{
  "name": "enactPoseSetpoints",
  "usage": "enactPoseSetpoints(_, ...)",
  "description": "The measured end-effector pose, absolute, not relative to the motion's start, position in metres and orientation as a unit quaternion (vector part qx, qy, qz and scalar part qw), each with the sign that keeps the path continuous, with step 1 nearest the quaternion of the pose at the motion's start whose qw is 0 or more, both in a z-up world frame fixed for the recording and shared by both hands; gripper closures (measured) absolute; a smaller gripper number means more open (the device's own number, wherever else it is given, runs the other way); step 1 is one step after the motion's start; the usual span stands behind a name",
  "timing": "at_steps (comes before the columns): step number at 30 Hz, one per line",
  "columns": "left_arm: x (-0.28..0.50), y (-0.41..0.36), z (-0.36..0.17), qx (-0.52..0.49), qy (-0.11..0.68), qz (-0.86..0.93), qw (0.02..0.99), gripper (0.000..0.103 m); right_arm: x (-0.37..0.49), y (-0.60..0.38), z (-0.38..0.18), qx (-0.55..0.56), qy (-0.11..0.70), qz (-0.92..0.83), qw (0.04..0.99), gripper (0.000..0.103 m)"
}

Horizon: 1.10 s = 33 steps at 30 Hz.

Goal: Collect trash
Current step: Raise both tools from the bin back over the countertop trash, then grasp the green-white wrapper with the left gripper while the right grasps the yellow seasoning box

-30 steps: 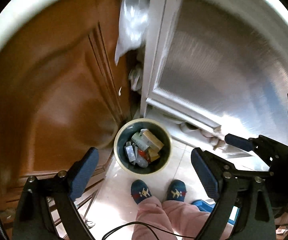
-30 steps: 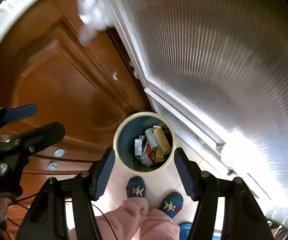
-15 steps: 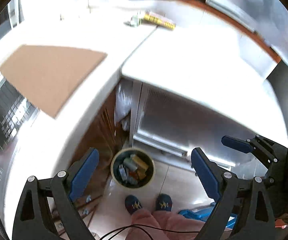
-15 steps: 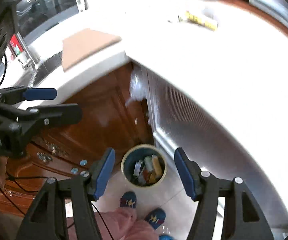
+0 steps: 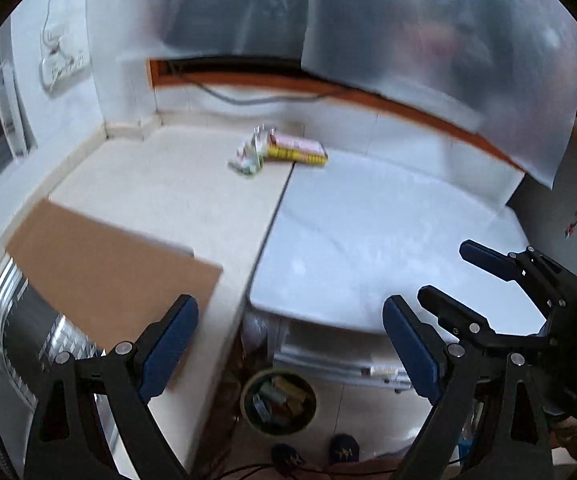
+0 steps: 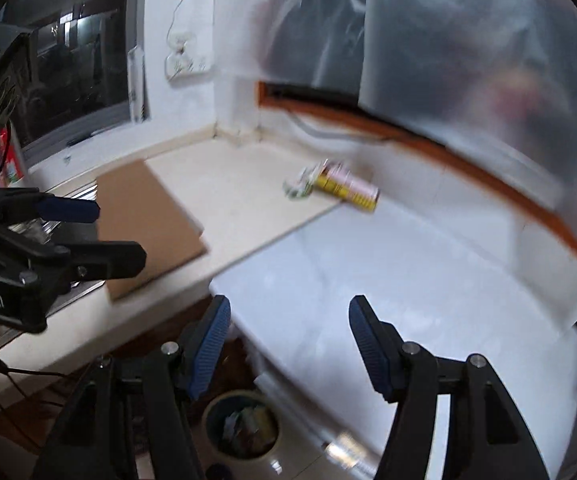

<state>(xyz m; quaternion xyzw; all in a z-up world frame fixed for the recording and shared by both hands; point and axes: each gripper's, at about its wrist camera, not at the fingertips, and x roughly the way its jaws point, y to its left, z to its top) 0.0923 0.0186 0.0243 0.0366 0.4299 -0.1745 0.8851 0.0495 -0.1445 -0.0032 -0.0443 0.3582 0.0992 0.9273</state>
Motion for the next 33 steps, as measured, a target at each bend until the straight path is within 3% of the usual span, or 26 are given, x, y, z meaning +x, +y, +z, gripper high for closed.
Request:
enactPoseSetpoints(7, 0.15, 0.017, 0.05, 0.032, 0.399, -0.167, 0.901, 0.011, 0.09, -0.145, 0.024, -0.08, 0.323, 0.056, 0.941, 0.041)
enactPoseSetpoints(14, 0.208, 0.01, 0.041, 0.026, 0.407, -0.151, 0.901, 0.011, 0.143, -0.146, 0.025, -0.109, 0.311, 0.035, 0.943, 0.041)
enactPoseSetpoints(33, 0.37, -0.001, -0.069, -0.04, 0.476, -0.072, 0.876, 0.018, 0.326, -0.129, -0.113, -0.279, 0.323, 0.084, 0.901, 0.041)
